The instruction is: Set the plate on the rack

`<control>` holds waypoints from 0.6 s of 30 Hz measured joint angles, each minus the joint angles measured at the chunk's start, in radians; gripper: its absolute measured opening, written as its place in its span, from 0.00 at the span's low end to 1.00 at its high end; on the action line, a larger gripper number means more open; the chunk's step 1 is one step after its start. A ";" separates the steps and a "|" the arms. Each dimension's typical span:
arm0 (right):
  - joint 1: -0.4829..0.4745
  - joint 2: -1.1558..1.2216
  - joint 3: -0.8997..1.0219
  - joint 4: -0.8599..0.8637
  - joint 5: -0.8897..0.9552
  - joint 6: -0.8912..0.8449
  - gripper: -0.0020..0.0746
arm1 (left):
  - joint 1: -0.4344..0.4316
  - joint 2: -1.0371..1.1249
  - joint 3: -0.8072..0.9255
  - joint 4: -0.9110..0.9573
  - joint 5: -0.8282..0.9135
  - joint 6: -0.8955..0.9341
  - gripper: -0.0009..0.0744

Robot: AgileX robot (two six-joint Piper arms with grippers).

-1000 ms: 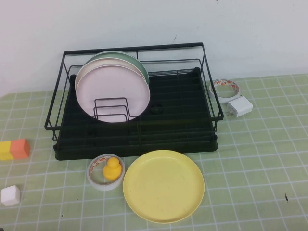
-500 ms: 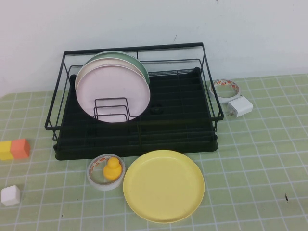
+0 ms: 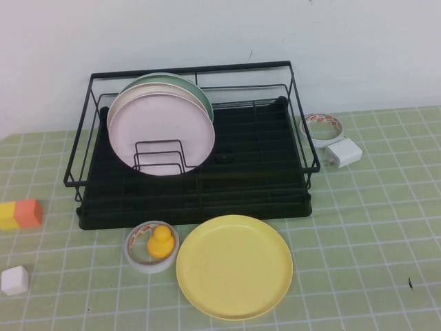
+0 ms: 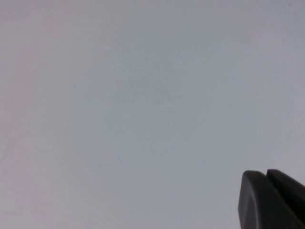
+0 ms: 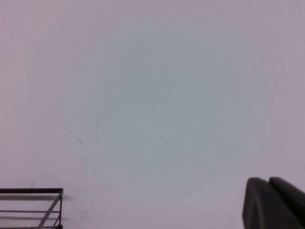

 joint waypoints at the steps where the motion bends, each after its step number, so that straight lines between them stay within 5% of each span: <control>1: 0.000 0.000 0.000 0.005 0.002 0.012 0.02 | 0.000 0.000 0.000 0.021 0.012 -0.015 0.01; 13: 0.000 0.123 -0.284 0.034 0.477 0.032 0.02 | 0.000 0.182 -0.445 0.134 0.923 -0.103 0.01; 18: 0.000 0.356 -0.386 0.089 0.691 -0.023 0.02 | 0.000 0.410 -0.538 0.134 1.121 -0.103 0.01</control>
